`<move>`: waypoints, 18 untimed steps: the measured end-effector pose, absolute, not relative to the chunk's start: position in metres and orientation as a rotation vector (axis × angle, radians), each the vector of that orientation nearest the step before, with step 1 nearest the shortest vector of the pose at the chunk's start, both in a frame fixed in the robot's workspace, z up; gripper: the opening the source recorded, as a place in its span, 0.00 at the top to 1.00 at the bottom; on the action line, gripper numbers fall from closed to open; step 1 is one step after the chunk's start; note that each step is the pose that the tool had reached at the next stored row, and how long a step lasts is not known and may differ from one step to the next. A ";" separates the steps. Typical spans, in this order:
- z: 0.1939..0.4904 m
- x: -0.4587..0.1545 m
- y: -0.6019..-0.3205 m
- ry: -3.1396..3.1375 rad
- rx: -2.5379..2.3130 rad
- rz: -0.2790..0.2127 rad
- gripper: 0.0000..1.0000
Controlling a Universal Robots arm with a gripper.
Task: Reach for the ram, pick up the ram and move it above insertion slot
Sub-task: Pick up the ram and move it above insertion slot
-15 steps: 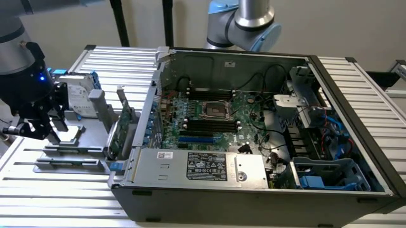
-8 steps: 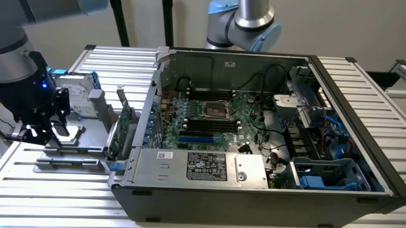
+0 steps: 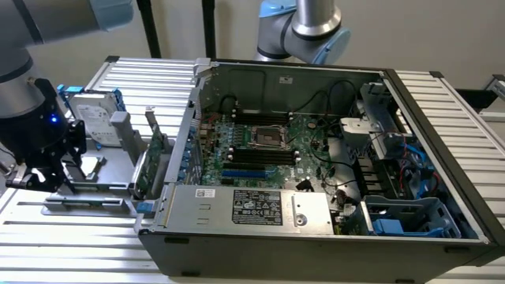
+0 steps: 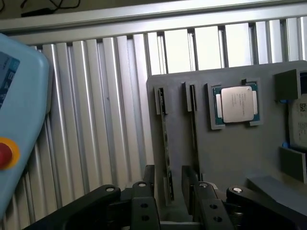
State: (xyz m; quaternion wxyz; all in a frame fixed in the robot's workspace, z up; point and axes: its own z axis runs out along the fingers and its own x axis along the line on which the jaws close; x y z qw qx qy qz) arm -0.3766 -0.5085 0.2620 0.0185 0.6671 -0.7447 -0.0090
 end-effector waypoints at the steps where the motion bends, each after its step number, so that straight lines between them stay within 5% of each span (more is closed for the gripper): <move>1: 0.260 -0.377 -0.509 -2.313 2.072 -0.028 0.64; 18: 0.229 -0.377 -0.510 -2.300 2.096 -0.017 0.64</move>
